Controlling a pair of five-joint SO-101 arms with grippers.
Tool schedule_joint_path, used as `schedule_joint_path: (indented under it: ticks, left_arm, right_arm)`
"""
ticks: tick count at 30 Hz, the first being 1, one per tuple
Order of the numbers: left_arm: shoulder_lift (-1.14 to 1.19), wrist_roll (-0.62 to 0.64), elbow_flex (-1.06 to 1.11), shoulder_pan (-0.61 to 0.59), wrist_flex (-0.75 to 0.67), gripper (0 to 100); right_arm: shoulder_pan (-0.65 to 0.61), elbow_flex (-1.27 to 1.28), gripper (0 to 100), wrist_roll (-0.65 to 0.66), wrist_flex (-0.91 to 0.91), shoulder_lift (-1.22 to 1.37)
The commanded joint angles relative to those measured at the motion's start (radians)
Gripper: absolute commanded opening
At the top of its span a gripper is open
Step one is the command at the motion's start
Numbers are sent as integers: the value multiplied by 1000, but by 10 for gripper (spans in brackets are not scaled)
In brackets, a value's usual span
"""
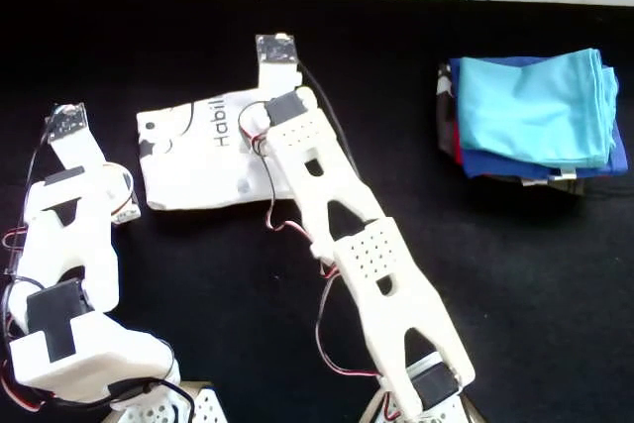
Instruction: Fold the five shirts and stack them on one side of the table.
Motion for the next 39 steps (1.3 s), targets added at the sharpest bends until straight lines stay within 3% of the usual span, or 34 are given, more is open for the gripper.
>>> schedule_joint_path:
  ticks: [1,3,6,9,12,23,33,39]
  left_arm:
    - [5,6,-35,18,-15,38]
    - [5,6,-35,18,-15,38]
    - [5,6,-35,18,-15,38]
    - [5,6,-35,18,-15,38]
    - [5,6,-35,18,-17,38]
    - [10,6,-44,19,-17,38]
    - [10,6,-44,19,-17,38]
    - [10,6,-44,19,-17,38]
  right_arm:
    - [-13,-27,310,-8,-5,12]
    - [-10,-27,223,-8,-2,27]
    - [-8,-28,0,55,-2,41]
    - [-15,-35,7,198,27,39]
    - [7,-54,6,232,99,27]
    - [245,-371,5,439,435,-110]
    - [493,-369,5,528,435,-325]
    - [621,-119,5,531,430,-430]
